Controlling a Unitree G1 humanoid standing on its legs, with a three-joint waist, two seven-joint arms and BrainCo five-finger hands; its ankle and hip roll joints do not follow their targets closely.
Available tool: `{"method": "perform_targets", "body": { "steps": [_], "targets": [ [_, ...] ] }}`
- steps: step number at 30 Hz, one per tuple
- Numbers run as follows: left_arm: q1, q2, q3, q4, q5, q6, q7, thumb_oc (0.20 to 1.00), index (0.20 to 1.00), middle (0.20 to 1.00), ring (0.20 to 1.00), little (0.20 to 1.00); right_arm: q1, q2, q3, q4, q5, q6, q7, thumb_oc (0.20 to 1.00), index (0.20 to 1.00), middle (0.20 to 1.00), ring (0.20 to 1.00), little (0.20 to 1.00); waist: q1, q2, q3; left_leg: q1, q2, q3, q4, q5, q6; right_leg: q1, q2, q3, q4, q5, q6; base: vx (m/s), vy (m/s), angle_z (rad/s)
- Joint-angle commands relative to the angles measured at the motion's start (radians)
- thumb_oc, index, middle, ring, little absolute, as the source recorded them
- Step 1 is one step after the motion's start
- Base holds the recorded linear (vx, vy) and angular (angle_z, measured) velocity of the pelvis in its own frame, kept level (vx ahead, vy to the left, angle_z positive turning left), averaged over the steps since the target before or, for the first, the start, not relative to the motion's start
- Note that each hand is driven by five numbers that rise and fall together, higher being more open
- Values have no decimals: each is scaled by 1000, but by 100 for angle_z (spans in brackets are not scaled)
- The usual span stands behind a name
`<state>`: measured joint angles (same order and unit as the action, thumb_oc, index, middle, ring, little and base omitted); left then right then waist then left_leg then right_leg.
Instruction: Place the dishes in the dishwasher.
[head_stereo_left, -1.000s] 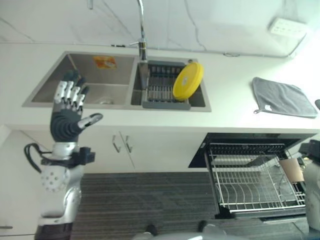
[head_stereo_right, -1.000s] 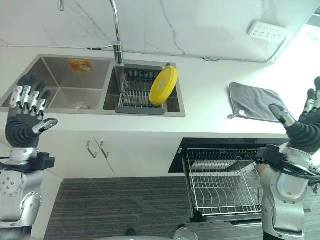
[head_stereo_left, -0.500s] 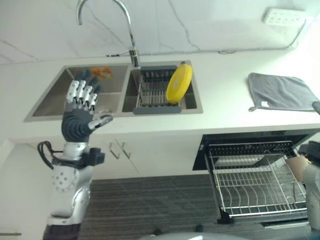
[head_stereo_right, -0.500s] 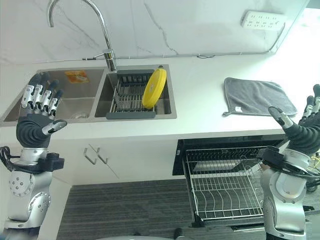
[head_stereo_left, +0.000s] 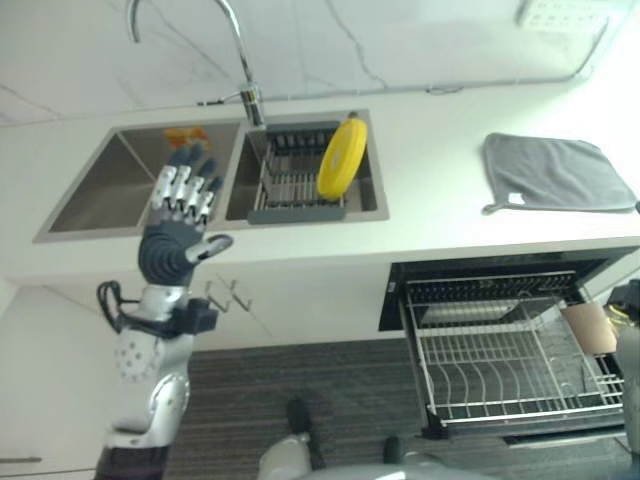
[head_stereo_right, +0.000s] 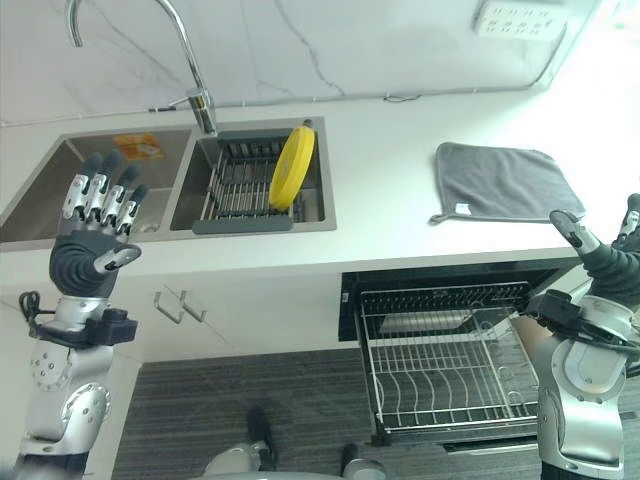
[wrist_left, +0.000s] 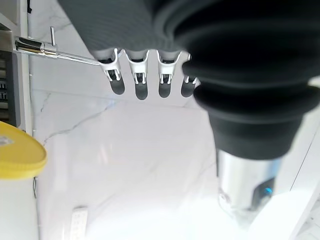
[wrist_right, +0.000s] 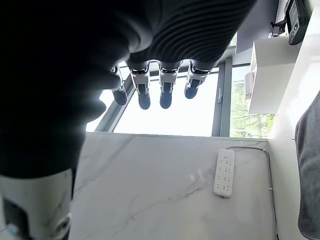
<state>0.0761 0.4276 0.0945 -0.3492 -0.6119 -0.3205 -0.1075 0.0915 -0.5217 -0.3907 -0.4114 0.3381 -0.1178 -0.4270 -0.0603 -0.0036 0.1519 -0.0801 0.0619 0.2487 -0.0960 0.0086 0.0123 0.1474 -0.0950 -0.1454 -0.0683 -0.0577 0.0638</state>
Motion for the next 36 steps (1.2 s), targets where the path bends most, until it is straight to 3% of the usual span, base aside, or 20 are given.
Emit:
{"method": "perform_targets", "body": {
  "steps": [1,9,18,22,24,25,26,31,36],
  "targets": [
    [-26,39,24,-53,-42,-67,8,1000,1000,1000,1000,1000,-15,-50,-39,-58,44,-76,28,1000,1000,1000,1000,1000,12,-26,-78,90,-17,-19,9,-24,-29,-7,46,-26,19,-28,4,183,302,-50],
    [-56,27,0,-41,-71,-36,-20,1000,1000,1000,1000,1000,-74,-74,-63,-48,37,-21,42,1000,1000,1000,1000,1000,51,-67,-87,104,-27,-69,9,-44,2,-101,30,-64,224,-23,33,112,251,36],
    [-61,40,-5,-66,-84,-7,-29,1000,1000,1000,1000,1000,-87,-86,-58,-46,22,9,34,1000,1000,1000,1000,1000,89,-115,-53,94,-26,-95,9,-52,28,-136,34,-86,315,-24,49,50,88,17],
    [-54,49,2,-73,-85,9,-26,1000,1000,1000,1000,1000,-106,-84,-44,-30,35,4,56,1000,1000,1000,1000,1000,118,-137,-37,86,-14,-99,9,-52,35,-161,-1,-137,408,3,59,18,-33,0],
    [-65,53,-4,-74,-44,3,-6,1000,1000,1000,1000,1000,-138,-58,-4,-15,22,-14,47,1000,1000,1000,1000,1000,129,-149,-21,79,4,-84,9,-51,23,-181,-26,-165,348,15,52,-49,-207,-12],
    [-76,62,-9,-72,-44,0,14,1000,1000,1000,1000,1000,-145,-56,8,-9,24,-26,42,1000,1000,1000,1000,1000,129,-152,-20,76,15,-77,9,-51,6,-156,-2,-177,203,-12,42,-19,-228,-34],
    [-84,68,-19,-65,-33,-20,46,1000,1000,1000,1000,1000,-149,-56,29,-10,27,-46,45,1000,1000,1000,1000,1000,110,-151,-13,89,10,-73,9,-65,4,-151,22,-132,121,21,40,-25,-196,-44],
    [-76,67,-28,-75,-10,-27,56,1000,1000,1000,1000,1000,-144,-64,57,-23,21,-46,-19,1000,1000,1000,1000,1000,105,-122,-29,97,-12,-65,9,-68,7,-103,44,-106,16,32,24,41,-118,-4],
    [-54,58,-23,-87,7,-23,68,1000,1000,1000,1000,1000,-127,-52,81,-28,36,-15,3,1000,1000,1000,1000,1000,97,-83,-58,126,-36,-77,9,-87,8,-69,43,-100,-17,30,17,70,-47,6]
  ]
}}
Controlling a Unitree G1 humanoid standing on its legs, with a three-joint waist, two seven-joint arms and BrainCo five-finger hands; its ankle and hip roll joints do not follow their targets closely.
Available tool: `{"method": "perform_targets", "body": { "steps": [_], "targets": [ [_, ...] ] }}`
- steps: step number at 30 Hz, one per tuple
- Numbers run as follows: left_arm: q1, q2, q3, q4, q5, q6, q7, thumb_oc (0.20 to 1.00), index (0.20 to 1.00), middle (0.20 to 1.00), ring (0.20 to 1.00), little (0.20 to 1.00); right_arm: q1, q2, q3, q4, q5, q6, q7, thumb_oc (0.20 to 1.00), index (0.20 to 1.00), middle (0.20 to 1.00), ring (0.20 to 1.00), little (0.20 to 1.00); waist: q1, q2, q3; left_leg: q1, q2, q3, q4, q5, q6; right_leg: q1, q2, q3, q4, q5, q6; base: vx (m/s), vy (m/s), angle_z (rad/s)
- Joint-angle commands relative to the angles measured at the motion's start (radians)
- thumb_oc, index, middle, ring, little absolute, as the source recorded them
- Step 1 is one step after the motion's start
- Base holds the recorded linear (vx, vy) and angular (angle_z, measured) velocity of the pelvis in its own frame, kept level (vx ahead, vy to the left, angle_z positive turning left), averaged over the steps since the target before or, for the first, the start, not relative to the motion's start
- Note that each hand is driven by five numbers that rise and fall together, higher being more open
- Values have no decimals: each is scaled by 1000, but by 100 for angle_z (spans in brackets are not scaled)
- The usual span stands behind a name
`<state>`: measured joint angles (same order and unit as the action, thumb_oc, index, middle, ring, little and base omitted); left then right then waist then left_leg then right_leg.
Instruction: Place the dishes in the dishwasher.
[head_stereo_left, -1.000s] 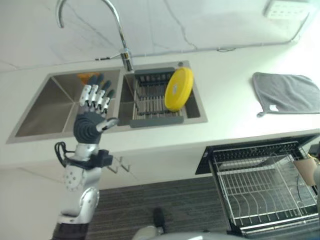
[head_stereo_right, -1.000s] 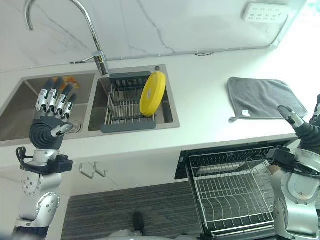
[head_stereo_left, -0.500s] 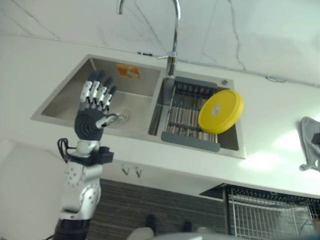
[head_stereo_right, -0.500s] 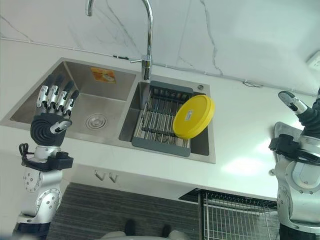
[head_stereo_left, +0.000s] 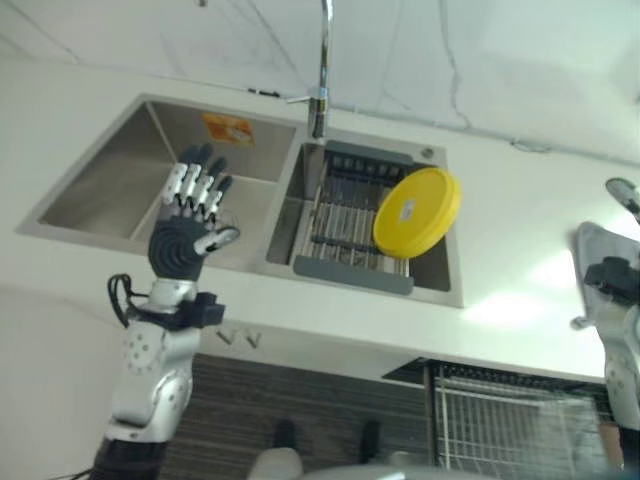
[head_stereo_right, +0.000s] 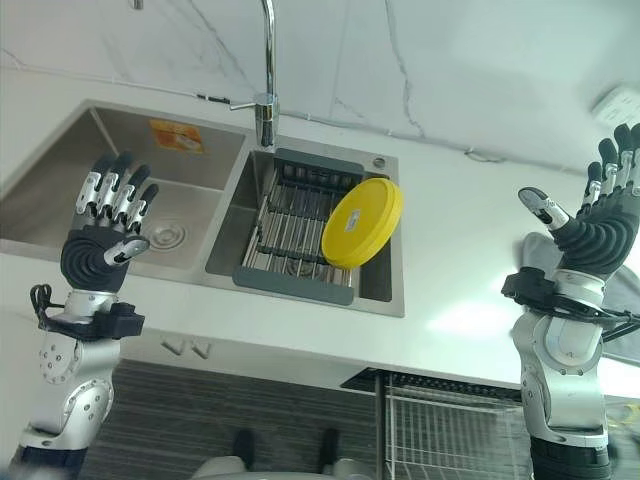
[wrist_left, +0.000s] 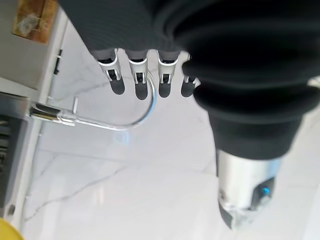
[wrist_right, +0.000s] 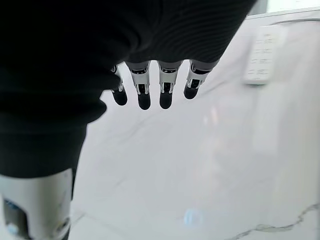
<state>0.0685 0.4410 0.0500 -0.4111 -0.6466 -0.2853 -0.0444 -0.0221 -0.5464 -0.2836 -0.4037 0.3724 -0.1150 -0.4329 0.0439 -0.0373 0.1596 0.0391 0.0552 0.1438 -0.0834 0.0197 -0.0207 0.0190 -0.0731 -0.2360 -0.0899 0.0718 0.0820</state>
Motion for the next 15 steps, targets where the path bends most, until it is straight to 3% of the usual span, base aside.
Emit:
{"method": "perform_targets", "body": {
  "steps": [1,9,12,15],
  "targets": [
    [-47,45,22,-25,47,-58,10,1000,1000,1000,1000,1000,-14,-24,-19,-35,11,0,22,1000,1000,1000,1000,1000,-10,-43,-70,12,-32,27,-4,-101,41,61,20,-9,3,-102,-1,43,-45,-3],
    [-91,63,-3,-3,142,-55,67,1000,1000,1000,1000,1000,-64,-4,95,12,89,81,142,1000,1000,1000,1000,1000,-25,-11,-100,34,-41,19,-4,-106,35,70,15,-11,3,-109,-6,-7,-56,0],
    [-104,67,-6,4,152,-48,70,1000,1000,1000,1000,1000,-84,-13,131,39,132,124,242,1000,1000,1000,1000,1000,-23,-7,-110,39,-41,18,-4,-106,32,71,12,-16,3,-108,-6,-25,-53,3],
    [-124,68,-12,18,171,-38,74,1000,1000,1000,1000,1000,-117,-21,162,89,232,121,284,1000,1000,1000,1000,1000,-19,-6,-118,44,-42,16,-4,-106,29,76,9,-26,3,-110,-7,-24,-51,2]
  ]
}}
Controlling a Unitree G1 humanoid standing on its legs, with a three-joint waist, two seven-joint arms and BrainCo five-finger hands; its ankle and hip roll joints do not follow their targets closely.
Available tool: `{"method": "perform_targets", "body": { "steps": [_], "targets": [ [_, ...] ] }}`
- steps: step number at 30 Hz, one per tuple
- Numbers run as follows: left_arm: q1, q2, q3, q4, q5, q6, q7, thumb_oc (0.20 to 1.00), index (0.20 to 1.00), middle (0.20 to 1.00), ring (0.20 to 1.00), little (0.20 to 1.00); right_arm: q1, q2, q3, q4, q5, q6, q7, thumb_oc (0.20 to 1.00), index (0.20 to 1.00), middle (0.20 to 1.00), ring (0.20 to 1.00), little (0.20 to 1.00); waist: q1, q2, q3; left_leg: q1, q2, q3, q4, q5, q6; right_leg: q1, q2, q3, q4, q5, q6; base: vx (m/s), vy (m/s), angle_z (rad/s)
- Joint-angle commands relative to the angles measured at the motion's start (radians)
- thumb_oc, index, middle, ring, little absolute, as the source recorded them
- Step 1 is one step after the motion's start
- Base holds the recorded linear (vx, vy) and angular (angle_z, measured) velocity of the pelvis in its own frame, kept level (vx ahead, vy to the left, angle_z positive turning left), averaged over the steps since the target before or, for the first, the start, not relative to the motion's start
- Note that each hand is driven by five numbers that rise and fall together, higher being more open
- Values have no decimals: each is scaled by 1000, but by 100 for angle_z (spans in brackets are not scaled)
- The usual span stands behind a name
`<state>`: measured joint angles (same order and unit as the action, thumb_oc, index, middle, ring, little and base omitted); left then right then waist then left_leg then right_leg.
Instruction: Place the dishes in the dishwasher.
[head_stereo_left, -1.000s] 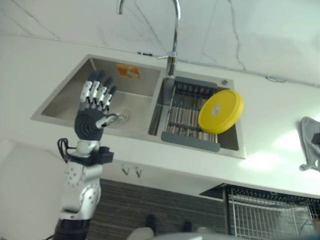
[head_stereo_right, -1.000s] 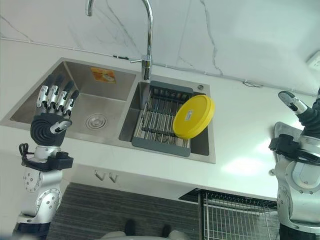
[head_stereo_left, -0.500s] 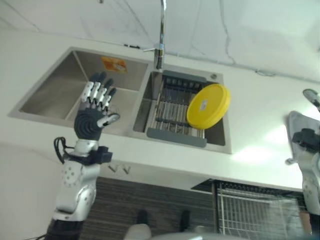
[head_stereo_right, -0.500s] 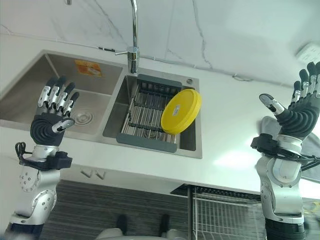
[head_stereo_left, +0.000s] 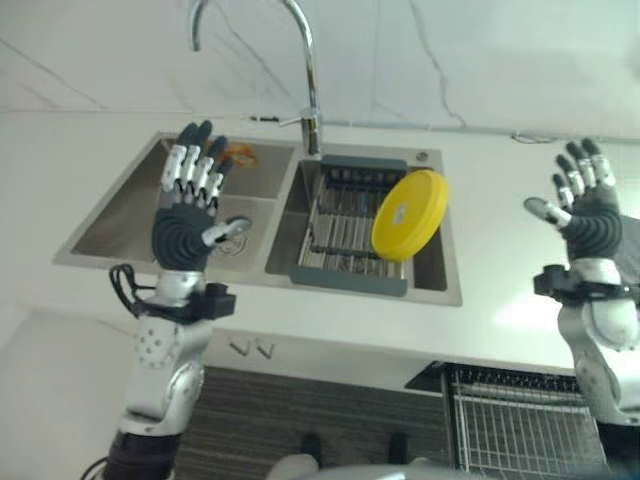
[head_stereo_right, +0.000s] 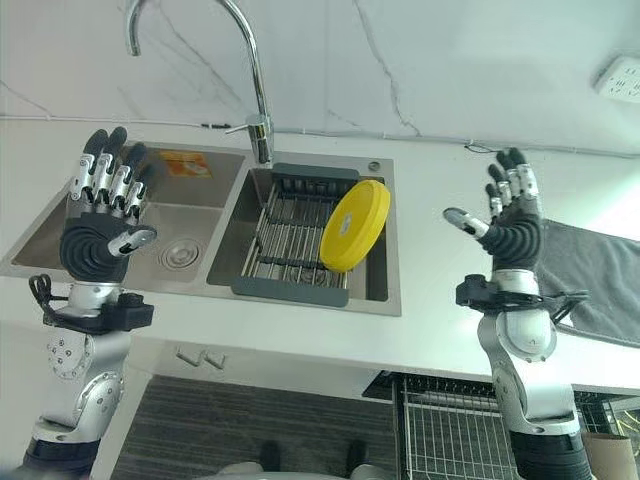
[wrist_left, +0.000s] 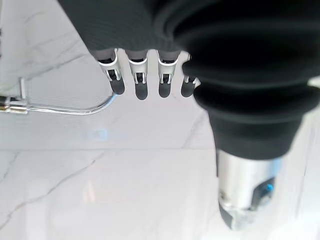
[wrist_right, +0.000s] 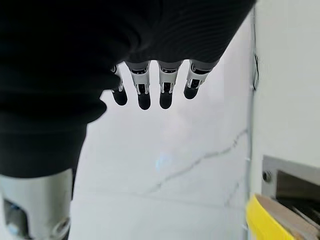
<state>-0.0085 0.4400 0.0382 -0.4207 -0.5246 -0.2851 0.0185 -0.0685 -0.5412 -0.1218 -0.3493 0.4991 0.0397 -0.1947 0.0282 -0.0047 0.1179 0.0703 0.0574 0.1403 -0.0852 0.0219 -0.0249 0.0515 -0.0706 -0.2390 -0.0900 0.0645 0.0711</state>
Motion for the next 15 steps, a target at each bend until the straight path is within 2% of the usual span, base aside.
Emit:
{"method": "perform_targets", "body": {
  "steps": [1,3,7,8,10,15],
  "targets": [
    [-51,67,-2,30,52,-36,13,1000,1000,1000,1000,1000,-80,-21,5,47,108,-38,46,1000,1000,1000,1000,1000,-2,-38,-77,13,-45,17,-2,-109,33,45,7,-24,3,-103,2,-29,-44,8],
    [-53,62,-5,33,62,-32,14,1000,1000,1000,1000,1000,-95,-11,8,62,117,-61,27,1000,1000,1000,1000,1000,2,-35,-81,16,-47,12,-2,-110,34,48,6,-25,3,-104,1,-25,-29,15],
    [-50,58,-5,41,73,-31,7,1000,1000,1000,1000,1000,-106,28,6,89,223,-33,31,1000,1000,1000,1000,1000,8,-33,-85,18,-48,7,-2,-111,36,52,6,-29,3,-106,-1,-8,-7,5],
    [-49,57,-6,48,78,-29,6,1000,1000,1000,1000,1000,-111,48,15,113,165,-53,26,1000,1000,1000,1000,1000,13,-32,-86,21,-50,3,-2,-113,38,54,5,-32,3,-106,-1,0,0,0],
    [-44,64,-1,51,68,-28,10,1000,1000,1000,1000,1000,-117,41,15,123,150,-35,18,1000,1000,1000,1000,1000,16,-32,-88,22,-51,2,-2,-113,38,56,4,-34,3,-105,0,0,0,0],
    [-38,70,8,55,50,-22,12,1000,1000,1000,1000,1000,-147,29,10,189,120,-37,-22,1000,1000,1000,1000,1000,29,-33,-88,23,-55,-9,-2,-113,40,61,4,-41,3,-106,-3,-2,0,1]
  ]
}}
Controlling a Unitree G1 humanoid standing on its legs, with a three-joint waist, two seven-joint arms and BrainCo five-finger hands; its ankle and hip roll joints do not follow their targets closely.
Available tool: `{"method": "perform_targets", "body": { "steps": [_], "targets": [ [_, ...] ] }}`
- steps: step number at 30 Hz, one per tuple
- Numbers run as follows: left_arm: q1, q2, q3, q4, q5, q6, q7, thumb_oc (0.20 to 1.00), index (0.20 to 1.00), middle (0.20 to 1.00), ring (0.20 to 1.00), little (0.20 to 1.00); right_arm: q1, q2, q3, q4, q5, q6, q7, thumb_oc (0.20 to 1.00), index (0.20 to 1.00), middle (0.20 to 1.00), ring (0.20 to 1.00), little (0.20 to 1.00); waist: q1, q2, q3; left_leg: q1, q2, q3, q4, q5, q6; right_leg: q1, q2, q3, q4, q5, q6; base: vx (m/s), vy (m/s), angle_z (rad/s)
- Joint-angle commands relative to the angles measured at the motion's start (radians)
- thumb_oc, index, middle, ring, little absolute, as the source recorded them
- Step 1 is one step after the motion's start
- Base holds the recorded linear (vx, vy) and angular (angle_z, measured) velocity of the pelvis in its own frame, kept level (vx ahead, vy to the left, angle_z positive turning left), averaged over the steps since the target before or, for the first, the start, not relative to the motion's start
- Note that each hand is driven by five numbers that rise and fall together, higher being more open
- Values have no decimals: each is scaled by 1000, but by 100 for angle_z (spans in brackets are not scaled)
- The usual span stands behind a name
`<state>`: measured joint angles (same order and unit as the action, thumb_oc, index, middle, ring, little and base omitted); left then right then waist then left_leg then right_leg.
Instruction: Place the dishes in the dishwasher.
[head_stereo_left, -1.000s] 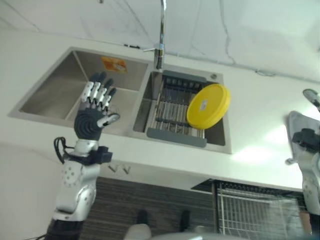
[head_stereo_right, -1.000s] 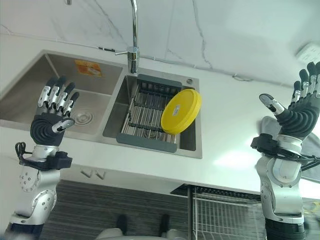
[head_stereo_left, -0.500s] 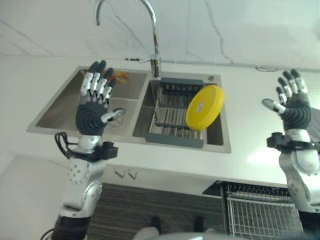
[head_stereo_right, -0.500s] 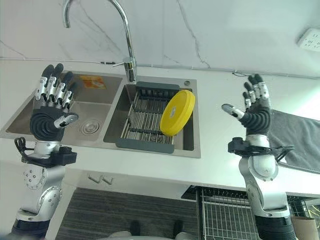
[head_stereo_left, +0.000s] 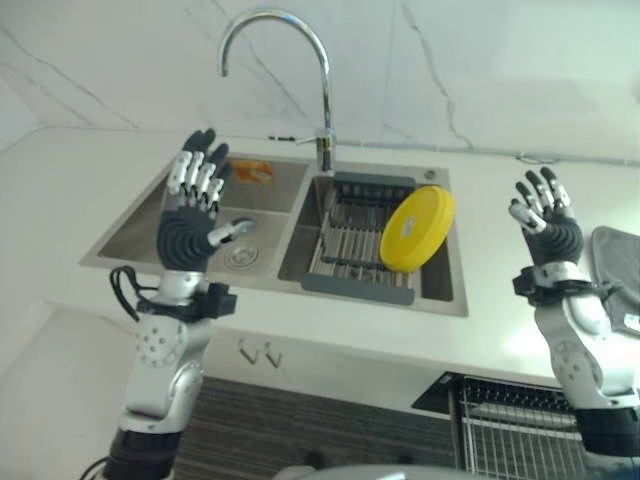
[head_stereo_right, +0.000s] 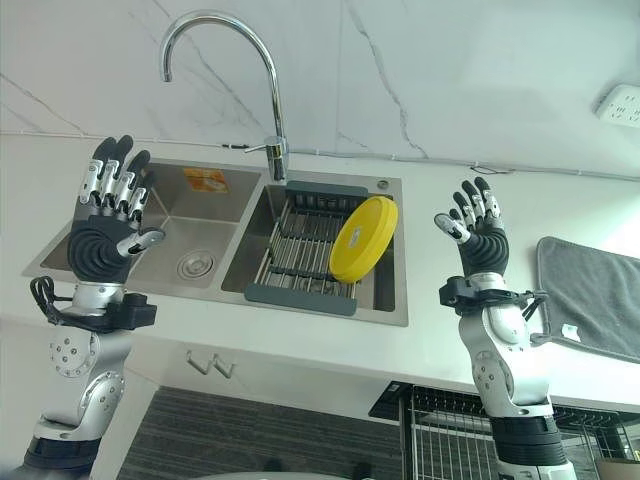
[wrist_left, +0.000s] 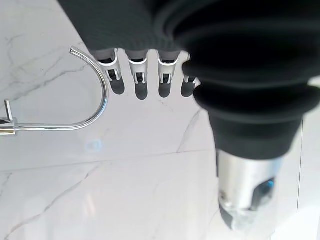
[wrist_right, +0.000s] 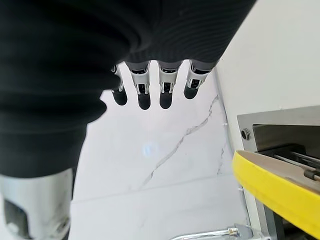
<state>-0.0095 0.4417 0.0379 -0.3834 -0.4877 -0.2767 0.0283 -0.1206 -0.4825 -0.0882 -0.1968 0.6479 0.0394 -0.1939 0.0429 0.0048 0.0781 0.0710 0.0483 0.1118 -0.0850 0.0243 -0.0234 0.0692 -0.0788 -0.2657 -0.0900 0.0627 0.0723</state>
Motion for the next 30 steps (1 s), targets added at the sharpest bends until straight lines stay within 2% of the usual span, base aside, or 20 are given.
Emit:
{"method": "perform_targets", "body": {
  "steps": [1,5,11,22,30],
  "targets": [
    [-38,66,6,20,11,-31,5,1000,1000,1000,1000,1000,-98,-27,-24,50,-13,-30,-27,1000,1000,1000,1000,1000,16,-43,-49,23,-46,20,-2,-116,39,44,11,-16,3,-104,-4,-9,1,5],
    [-39,67,3,28,12,-32,6,1000,1000,1000,1000,1000,-108,-19,-31,92,19,2,-43,1000,1000,1000,1000,1000,18,-45,-49,26,-46,20,-2,-117,39,46,11,-18,3,-103,-5,2,-2,11],
    [-43,75,-7,35,11,-35,17,1000,1000,1000,1000,1000,-120,-24,-21,120,40,15,-39,1000,1000,1000,1000,1000,21,-48,-46,30,-47,21,-2,-118,41,49,12,-20,3,-103,-5,-1,-2,3],
    [-57,89,-20,44,0,-27,23,1000,1000,1000,1000,1000,-163,-38,27,242,125,139,31,1000,1000,1000,1000,1000,36,-59,-42,36,-48,15,-2,-118,40,59,14,-30,3,-104,-9,0,0,0],
    [-69,98,-30,49,1,-20,31,1000,1000,1000,1000,1000,-203,-54,63,301,151,189,50,1000,1000,1000,1000,1000,45,-63,-38,39,-51,9,-2,-117,39,65,14,-38,3,-105,-10,0,0,0]
  ]
}}
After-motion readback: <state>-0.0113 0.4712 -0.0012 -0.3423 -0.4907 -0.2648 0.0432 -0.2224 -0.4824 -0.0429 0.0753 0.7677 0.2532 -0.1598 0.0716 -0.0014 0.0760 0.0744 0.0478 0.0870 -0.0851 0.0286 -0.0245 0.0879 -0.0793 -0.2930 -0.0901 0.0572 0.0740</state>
